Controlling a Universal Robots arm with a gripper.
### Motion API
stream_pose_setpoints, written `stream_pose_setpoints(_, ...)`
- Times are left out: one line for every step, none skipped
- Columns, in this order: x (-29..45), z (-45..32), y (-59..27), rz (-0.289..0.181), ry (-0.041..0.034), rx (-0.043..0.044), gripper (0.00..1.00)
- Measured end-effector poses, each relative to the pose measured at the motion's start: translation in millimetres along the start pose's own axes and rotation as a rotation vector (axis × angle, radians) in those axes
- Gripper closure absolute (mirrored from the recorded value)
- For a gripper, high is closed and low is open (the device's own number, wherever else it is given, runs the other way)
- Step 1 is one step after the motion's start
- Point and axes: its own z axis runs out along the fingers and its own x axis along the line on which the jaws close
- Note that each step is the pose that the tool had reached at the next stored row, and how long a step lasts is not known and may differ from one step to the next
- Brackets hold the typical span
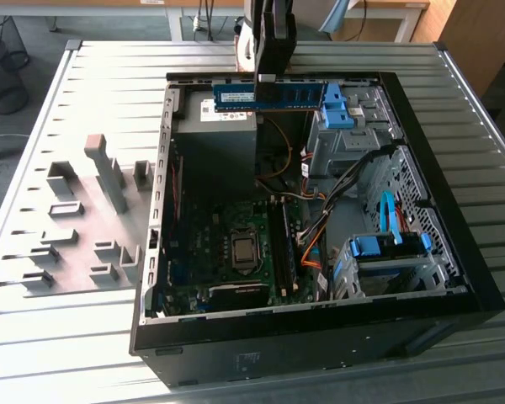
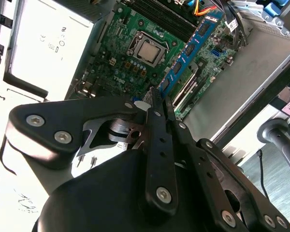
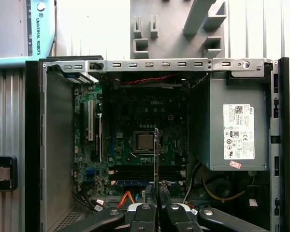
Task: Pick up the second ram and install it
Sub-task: 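Insert the second ram into the second slot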
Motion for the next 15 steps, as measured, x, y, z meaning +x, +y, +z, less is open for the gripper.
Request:
stream_pose_setpoints(0.0, 0.0, 0.0, 0.000, 0.0000, 0.0000, 0.86)
stream_pose_setpoints(0.0, 0.0, 0.0, 0.000, 0.0000, 0.0000, 0.86)
stream_pose_setpoints(0.0, 0.0, 0.0, 0.000, 0.0000, 0.0000, 0.86)
stream_pose_setpoints(0.0, 0.0, 0.0, 0.001, 0.0000, 0.0000, 0.86)
stream_pose_setpoints(0.0, 0.0, 0.0, 0.001, 0.0000, 0.0000, 0.86)
stream_pose_setpoints(0.0, 0.1, 0.0, 0.003, -0.0001, -0.0001, 0.86)
stream_pose_setpoints(0.0, 0.1, 0.0, 0.005, -0.0001, -0.0002, 0.86)
stream_pose_setpoints(0.0, 0.1, 0.0, 0.007, -0.0001, -0.0002, 0.86)
stream_pose_setpoints(0.0, 0.2, 0.0, 0.009, -0.0002, -0.0003, 0.86)
stream_pose_setpoints(0.0, 0.2, 0.0, 0.011, -0.0002, -0.0004, 0.86)
stream_pose_setpoints(0.0, 0.3, 0.0, 0.014, -0.0003, -0.0004, 0.86)
stream_pose_setpoints(0.0, 0.3, 0.0, 0.016, -0.0003, -0.0005, 0.86)
stream_pose_setpoints(0.0, 0.4, 0.0, 0.019, -0.0004, -0.0006, 0.86)
stream_pose_setpoints(0.0, 0.4, 0.0, 0.022, -0.0004, -0.0007, 0.86)
stream_pose_setpoints(0.0, 0.5, 0.0, 0.024, -0.0004, -0.0008, 0.86)
